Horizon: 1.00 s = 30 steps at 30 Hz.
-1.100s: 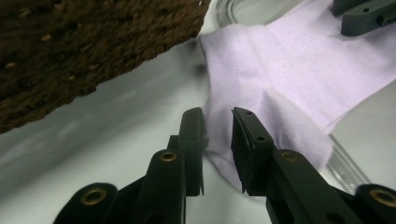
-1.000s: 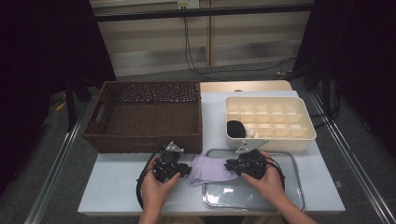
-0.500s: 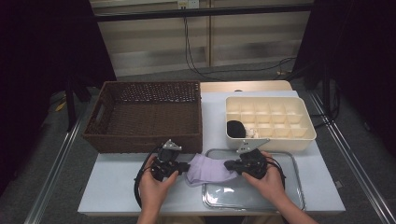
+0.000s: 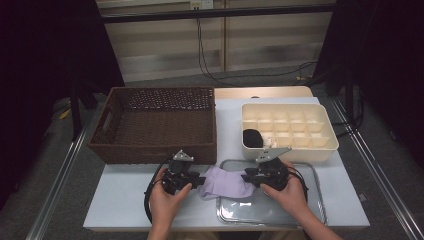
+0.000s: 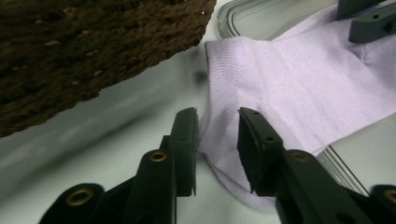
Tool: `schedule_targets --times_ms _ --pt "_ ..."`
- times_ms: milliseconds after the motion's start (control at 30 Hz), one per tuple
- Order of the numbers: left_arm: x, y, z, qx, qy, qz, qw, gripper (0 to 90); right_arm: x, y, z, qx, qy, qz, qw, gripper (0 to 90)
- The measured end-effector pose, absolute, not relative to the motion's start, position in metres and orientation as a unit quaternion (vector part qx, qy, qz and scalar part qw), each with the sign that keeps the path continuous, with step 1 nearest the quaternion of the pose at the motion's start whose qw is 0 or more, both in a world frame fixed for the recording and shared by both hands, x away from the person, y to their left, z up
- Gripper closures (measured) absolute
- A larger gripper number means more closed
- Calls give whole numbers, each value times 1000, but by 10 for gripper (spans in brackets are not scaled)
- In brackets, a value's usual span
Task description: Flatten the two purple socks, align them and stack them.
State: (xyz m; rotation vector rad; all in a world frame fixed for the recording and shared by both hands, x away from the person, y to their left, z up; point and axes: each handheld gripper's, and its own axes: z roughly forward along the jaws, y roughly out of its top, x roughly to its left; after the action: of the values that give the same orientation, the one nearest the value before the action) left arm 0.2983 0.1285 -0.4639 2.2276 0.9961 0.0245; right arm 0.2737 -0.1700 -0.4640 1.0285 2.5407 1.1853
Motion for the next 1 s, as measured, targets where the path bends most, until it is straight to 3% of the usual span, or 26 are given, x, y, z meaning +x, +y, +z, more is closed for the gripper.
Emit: schedule_targets --times_ms 100,233,300,733,1000 --pt "297 124 -467 866 377 19 329 651 274 -169 -471 341 854 384 76 716" --pt "294 123 -466 872 370 14 320 807 274 -165 -471 335 857 382 85 771" --pt "293 123 -464 874 372 14 314 826 277 -162 -473 334 855 386 90 795" --pt "290 127 -461 875 378 20 303 833 286 -178 -451 344 842 406 90 749" --pt "289 127 -463 872 382 23 307 832 286 -177 -471 350 852 384 66 752"
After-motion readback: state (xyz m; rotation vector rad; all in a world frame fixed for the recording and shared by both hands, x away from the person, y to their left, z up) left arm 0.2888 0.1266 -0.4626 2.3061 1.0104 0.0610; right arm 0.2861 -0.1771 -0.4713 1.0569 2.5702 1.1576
